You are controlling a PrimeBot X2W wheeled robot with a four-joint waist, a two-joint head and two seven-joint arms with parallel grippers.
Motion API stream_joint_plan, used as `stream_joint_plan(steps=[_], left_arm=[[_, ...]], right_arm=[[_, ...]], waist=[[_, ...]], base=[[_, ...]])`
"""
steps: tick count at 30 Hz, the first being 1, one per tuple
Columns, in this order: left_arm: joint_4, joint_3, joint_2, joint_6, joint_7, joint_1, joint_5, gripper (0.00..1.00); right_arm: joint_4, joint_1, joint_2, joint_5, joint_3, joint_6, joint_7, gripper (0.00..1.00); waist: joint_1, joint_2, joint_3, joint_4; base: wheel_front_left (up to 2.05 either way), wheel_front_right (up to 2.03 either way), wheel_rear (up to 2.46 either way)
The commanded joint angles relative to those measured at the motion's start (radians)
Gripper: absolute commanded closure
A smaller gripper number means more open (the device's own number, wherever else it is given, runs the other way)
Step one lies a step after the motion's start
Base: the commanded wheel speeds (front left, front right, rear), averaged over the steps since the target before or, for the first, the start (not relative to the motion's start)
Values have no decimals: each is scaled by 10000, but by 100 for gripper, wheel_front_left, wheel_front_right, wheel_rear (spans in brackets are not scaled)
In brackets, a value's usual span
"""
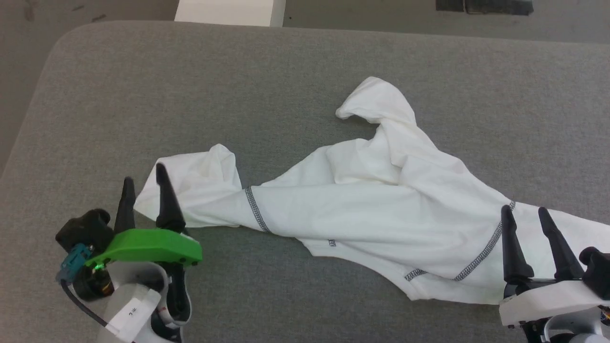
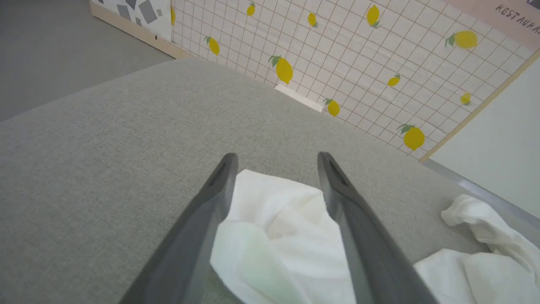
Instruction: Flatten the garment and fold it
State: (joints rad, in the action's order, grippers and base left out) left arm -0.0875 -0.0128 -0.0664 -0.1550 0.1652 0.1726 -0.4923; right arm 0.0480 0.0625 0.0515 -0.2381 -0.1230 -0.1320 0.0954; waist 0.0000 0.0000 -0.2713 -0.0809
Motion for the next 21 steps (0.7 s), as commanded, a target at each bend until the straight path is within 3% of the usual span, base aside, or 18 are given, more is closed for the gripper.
stream_joint_plan(steps=[1, 6, 12, 21], left_arm=[[219, -125, 37, 215, 195, 156, -96, 0], [1265, -384, -58, 655, 769, -246, 406, 0], [2767, -411, -3, 1062, 959, -1456, 1743, 0], [2402, -759, 132, 1202, 964, -3173, 2949, 0]], right_arm=[[23, 59, -12, 52, 53, 13, -53, 0], [56, 158, -13, 62, 181, 13, -127, 0], [134, 401, -13, 109, 291, 13, -91, 0], [94, 715, -13, 111, 363, 13, -132, 0]], waist=[[0, 0, 182, -86], [0, 0, 396, -18], [0, 0, 551, 160], [0, 0, 742, 204]], base=[[0, 0, 0], [0, 0, 0], [0, 0, 0], [0, 0, 0]])
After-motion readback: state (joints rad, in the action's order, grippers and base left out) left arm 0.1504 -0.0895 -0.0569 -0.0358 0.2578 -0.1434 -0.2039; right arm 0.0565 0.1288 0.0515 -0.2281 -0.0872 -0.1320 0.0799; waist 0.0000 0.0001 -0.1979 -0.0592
